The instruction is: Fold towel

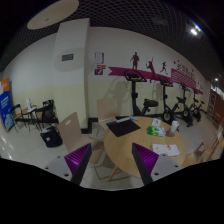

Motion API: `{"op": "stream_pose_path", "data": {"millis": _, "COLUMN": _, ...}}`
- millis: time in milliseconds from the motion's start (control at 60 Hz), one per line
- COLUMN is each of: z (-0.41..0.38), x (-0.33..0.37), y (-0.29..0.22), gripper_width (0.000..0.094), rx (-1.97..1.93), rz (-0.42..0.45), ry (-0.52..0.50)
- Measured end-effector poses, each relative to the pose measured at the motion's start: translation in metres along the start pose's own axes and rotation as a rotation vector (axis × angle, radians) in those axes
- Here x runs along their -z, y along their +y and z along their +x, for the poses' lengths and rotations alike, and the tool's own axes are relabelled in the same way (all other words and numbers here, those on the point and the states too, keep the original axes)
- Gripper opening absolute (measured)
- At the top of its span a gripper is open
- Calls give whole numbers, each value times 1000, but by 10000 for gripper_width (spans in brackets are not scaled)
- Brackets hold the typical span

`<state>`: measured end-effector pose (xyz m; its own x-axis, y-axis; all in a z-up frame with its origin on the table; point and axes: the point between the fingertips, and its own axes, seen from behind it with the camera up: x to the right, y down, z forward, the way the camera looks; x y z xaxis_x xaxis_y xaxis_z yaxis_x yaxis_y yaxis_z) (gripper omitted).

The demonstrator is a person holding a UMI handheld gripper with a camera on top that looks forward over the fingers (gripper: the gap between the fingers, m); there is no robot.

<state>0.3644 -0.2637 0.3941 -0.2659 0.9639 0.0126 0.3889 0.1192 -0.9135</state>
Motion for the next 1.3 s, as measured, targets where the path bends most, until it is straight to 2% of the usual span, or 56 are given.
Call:
{"op": "stream_pose_path", "data": {"millis": 183, "z": 47, "x": -8, "y": 24, "gripper_width": 856, "rx": -9, "rz": -31, "ry": 67}}
{"op": "stream_pose_path", "data": {"millis": 400, "z": 117, "x": -12, "y": 50, "gripper_width": 853, "rx": -51, "rz": -82, "ry": 203}}
{"op": "stream_pose_path", "data": {"millis": 650, "z": 198, "x": -22, "y": 100, "gripper_width": 854, "rx": -89, "rz": -123, "ry": 314}}
{"op": "stream_pose_path", "data": {"millis": 883, "z": 229, "x": -72, "y": 134, "gripper_width": 860, "rx": -96, "rz": -91, "ry": 323}}
{"op": "stream_pose_path", "data": {"millis": 1183, "z": 271, "x": -189, "y": 165, "gripper_width": 856, "rx": -70, "rz": -11, "ry": 315}}
{"op": "stream_pose_path", "data": {"millis": 1300, "z": 287, "x": -241, "y": 178, "gripper_width": 855, "rx": -80, "rz": -26, "ry": 294}}
